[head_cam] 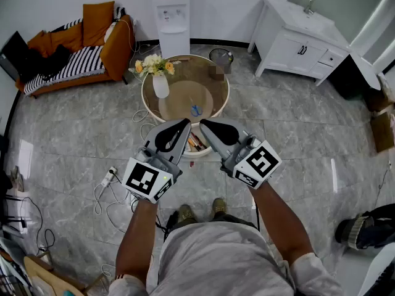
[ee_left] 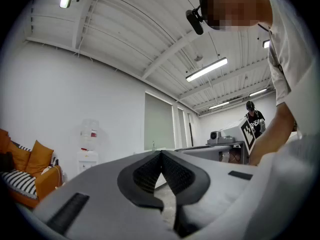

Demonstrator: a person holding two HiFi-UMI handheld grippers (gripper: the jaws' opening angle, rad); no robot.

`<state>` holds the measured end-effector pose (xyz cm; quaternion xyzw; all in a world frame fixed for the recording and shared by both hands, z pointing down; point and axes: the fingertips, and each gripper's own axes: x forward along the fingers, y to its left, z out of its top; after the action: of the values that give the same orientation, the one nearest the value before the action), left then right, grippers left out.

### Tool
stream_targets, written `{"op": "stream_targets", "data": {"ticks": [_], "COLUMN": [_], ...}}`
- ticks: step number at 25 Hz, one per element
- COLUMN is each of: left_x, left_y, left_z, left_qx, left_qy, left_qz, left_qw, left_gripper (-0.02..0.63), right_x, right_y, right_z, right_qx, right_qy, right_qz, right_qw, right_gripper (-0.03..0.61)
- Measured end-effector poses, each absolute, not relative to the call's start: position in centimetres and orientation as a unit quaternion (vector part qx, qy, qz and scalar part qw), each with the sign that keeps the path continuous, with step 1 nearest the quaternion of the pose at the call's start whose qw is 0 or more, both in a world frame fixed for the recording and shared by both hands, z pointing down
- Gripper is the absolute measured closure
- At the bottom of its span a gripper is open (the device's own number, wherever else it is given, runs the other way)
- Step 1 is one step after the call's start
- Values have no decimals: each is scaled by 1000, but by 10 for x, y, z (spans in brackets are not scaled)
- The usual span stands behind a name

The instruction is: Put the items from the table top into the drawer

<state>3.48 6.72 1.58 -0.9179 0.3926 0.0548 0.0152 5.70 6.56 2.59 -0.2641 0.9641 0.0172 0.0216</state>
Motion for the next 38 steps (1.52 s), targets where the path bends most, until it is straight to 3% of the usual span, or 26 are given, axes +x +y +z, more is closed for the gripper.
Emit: {"op": "stream_targets", "data": {"ticks": [15, 38], "left_x": [6, -53], "left_y": [57, 30], "left_z": [26, 50], "left_qx": [-915, -918], "left_qy": [398, 391], "left_qz": [57, 57], "left_qw": [11, 26], "left_gripper": [614, 614], "right_x": [33, -10], "right_y": [56, 36], "right_z": [34, 71], "right_qx": [-268, -318], "right_qy": [963, 947], "right_qz": [12, 15], "right_qw": [20, -42], "right_gripper": [578, 578]}}
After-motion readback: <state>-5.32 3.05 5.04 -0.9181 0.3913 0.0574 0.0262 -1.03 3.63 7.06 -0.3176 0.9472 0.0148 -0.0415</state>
